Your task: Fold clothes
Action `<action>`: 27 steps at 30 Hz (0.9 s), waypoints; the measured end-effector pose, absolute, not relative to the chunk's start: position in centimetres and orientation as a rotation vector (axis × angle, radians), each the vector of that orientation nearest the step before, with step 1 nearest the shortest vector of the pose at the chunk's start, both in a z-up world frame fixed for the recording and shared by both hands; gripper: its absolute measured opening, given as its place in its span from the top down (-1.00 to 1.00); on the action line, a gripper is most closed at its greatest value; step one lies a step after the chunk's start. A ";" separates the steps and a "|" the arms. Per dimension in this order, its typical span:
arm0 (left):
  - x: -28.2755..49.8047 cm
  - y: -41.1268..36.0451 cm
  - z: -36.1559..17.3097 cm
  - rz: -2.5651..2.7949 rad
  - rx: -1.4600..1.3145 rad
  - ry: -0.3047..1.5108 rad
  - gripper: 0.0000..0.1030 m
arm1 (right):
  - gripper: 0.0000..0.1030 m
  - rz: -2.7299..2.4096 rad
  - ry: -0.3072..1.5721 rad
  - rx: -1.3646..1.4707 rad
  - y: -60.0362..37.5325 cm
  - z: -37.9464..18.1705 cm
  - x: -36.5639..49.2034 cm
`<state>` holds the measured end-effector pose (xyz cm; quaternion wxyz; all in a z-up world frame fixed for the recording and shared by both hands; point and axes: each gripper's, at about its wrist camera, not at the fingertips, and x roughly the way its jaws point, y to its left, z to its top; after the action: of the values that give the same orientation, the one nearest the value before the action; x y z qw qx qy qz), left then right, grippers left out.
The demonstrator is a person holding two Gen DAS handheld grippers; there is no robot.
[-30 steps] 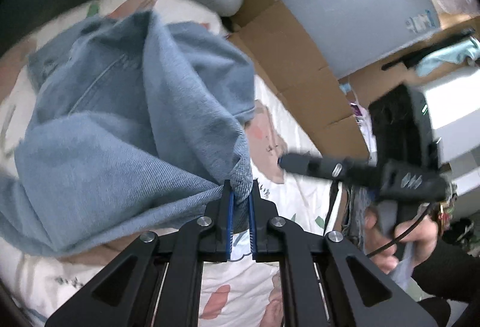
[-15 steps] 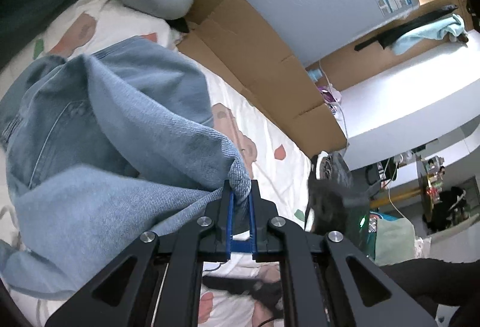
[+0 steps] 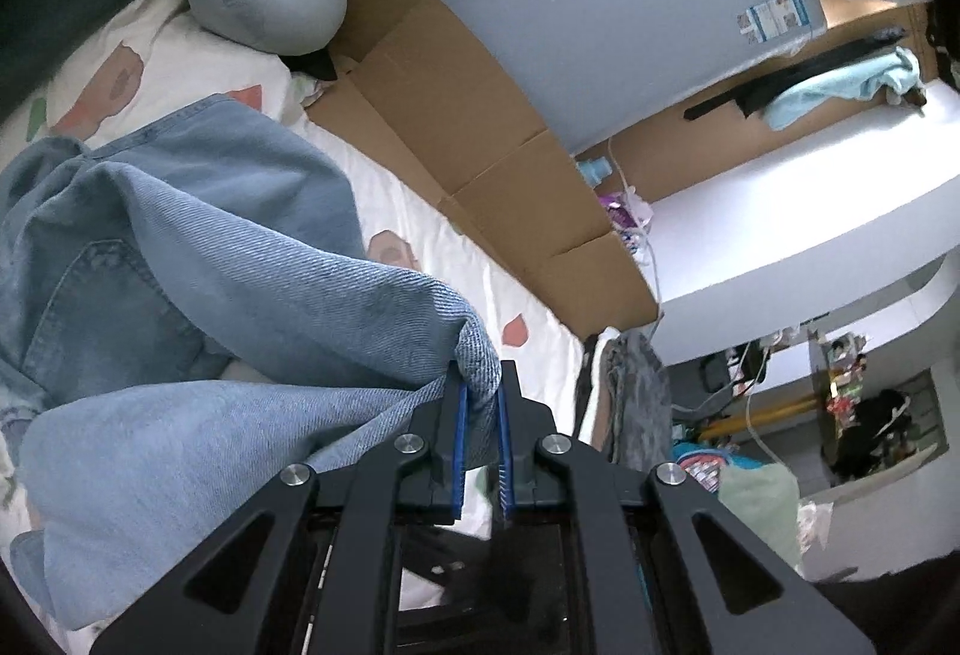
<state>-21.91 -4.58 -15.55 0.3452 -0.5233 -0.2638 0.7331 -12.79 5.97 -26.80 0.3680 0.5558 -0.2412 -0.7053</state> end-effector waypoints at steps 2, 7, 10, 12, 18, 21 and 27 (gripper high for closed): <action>-22.0 -4.2 -15.4 1.904 -1.353 -0.713 0.86 | -0.12 -1.832 -0.605 1.409 5.6 -27.2 -12.5; -22.1 -3.6 -14.7 1.918 -1.335 -0.750 0.86 | 0.29 -1.837 -0.578 1.388 4.3 -28.4 -12.5; -22.2 -3.7 -14.6 1.930 -1.334 -0.763 0.86 | 0.83 -1.829 -0.571 1.378 3.8 -29.0 -12.5; -22.2 -3.8 -14.6 1.941 -1.335 -0.770 0.86 | 0.92 -1.840 -0.512 1.373 3.3 -28.9 -12.1; -22.1 -4.8 -14.4 1.983 -1.322 -0.778 0.86 | 0.93 -1.864 -0.364 1.392 6.1 -28.0 -10.8; -21.8 -5.1 -14.3 1.997 -1.325 -0.776 0.86 | 0.93 -1.893 -0.309 1.407 8.1 -27.8 -10.2; -20.5 -5.1 -14.1 2.006 -1.353 -0.748 0.86 | 0.93 -1.976 -0.273 1.426 12.8 -26.3 -9.0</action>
<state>-20.50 -5.13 -14.12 0.3000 -0.5095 -0.2816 0.7557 -8.98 12.77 -26.32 0.3378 0.5473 -0.1047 -0.7585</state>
